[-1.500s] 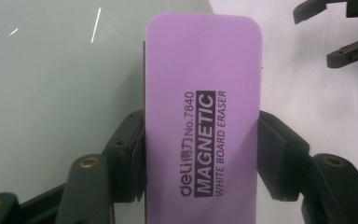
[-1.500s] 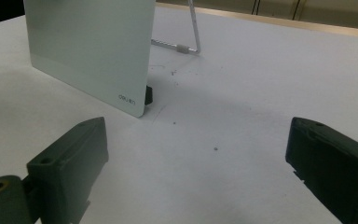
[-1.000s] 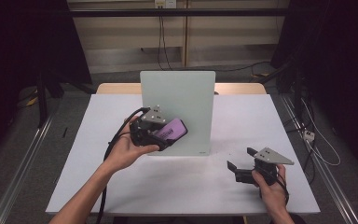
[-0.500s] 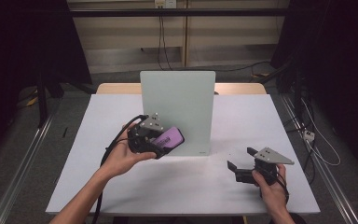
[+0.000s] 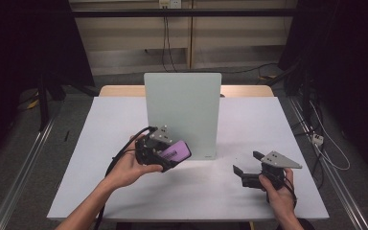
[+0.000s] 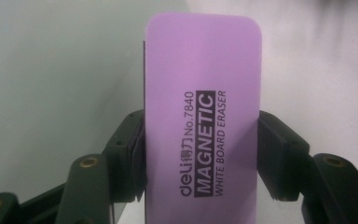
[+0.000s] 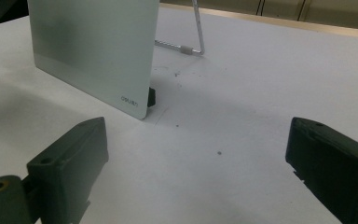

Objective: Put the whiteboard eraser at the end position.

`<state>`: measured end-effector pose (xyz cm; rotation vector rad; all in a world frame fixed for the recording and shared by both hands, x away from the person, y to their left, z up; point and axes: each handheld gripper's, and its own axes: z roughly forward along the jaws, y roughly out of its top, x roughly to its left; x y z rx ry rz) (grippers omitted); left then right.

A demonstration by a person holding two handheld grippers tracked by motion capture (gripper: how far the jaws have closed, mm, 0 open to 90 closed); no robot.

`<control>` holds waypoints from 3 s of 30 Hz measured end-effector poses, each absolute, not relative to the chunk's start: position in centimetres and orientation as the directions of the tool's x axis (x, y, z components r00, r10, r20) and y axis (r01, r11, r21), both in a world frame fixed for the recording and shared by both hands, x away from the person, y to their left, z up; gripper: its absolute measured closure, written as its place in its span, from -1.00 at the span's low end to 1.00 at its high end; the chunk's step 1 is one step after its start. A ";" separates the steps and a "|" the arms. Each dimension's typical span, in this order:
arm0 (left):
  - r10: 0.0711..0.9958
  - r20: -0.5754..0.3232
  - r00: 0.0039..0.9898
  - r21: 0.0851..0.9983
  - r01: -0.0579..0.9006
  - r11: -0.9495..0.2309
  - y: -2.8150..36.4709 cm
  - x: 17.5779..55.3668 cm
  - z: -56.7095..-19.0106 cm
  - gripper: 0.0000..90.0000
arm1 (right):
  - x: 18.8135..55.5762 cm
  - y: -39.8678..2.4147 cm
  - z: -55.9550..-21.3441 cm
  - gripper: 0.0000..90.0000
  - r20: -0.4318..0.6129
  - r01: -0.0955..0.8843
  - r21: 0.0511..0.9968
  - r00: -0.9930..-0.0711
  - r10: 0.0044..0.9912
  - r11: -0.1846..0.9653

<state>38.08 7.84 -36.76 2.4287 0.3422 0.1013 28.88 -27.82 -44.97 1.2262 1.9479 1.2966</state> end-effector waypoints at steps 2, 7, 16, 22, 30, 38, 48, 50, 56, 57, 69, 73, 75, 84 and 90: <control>0.275 -0.017 0.961 0.631 0.223 -0.743 7.7 38.1 -36.9 -0.09 | 28.8 -27.8 -45.0 -0.87 0.075 0.409 0.901 -0.471 0.879 0.142; 0.268 -0.028 0.963 0.617 0.227 -0.753 7.5 38.1 -37.2 -0.09 | 28.8 -27.8 -45.0 -0.87 0.075 0.408 0.902 -0.472 0.878 0.142; 0.246 -0.041 0.968 0.592 0.222 -0.775 7.0 37.8 -38.0 -0.09 | 29.0 -27.8 -45.0 -0.87 0.077 0.408 0.901 -0.480 0.874 0.144; 0.243 -0.068 0.968 0.570 0.237 -0.787 6.6 37.6 -38.8 -0.09 | 29.0 -27.8 -45.0 -0.87 0.074 0.406 0.902 -0.480 0.874 0.147; 0.182 -0.073 0.981 0.545 0.192 -0.816 5.3 36.6 -39.6 -0.09 | 28.8 -27.6 -44.9 -0.87 0.068 0.405 0.902 -0.479 0.875 0.152; 0.162 -0.114 0.980 0.531 0.198 -0.824 4.3 36.4 -40.6 -0.09 | 28.7 -27.8 -44.8 -0.87 0.065 0.402 0.903 -0.476 0.877 0.151; 0.128 -0.144 0.981 0.486 0.183 -0.855 3.4 36.1 -41.7 -0.09 | 28.7 -27.7 -44.9 -0.87 0.065 0.403 0.902 -0.478 0.876 0.153; 0.125 -0.147 0.981 0.486 0.181 -0.855 3.2 36.1 -42.0 -0.09 | 28.7 -27.7 -44.8 -0.87 0.064 0.402 0.902 -0.480 0.875 0.155; 0.122 -0.141 0.982 0.473 0.175 -0.863 2.6 36.0 -42.4 -0.09 | 28.8 -27.6 -44.9 -0.87 0.067 0.405 0.902 -0.478 0.876 0.152; 0.127 -0.142 0.982 0.478 0.181 -0.859 2.6 36.0 -42.5 -0.09 | 28.8 -27.6 -44.9 -0.87 0.066 0.403 0.902 -0.480 0.875 0.153; 0.138 -0.145 0.980 0.467 0.190 -0.864 2.2 36.0 -43.2 -0.12 | 28.8 -27.7 -44.9 -0.87 0.067 0.405 0.902 -0.478 0.876 0.152; 0.157 -0.155 0.975 0.473 0.213 -0.855 2.3 36.1 -43.6 -0.18 | 28.8 -27.6 -44.9 -0.87 0.065 0.402 0.902 -0.483 0.873 0.155; 0.171 -0.162 0.972 0.481 0.229 -0.846 2.3 36.2 -43.6 -0.25 | 28.8 -27.6 -44.9 -0.87 0.067 0.404 0.902 -0.480 0.875 0.153; 0.198 -0.147 0.969 0.501 0.246 -0.830 2.4 36.2 -43.9 -0.62 | 28.9 -27.6 -44.9 -0.87 0.063 0.402 0.902 -0.484 0.873 0.157; 0.203 -0.125 0.971 0.541 0.238 -0.807 2.4 36.1 -43.6 -0.77 | 28.7 -27.7 -44.9 -0.87 0.065 0.404 0.901 -0.480 0.875 0.155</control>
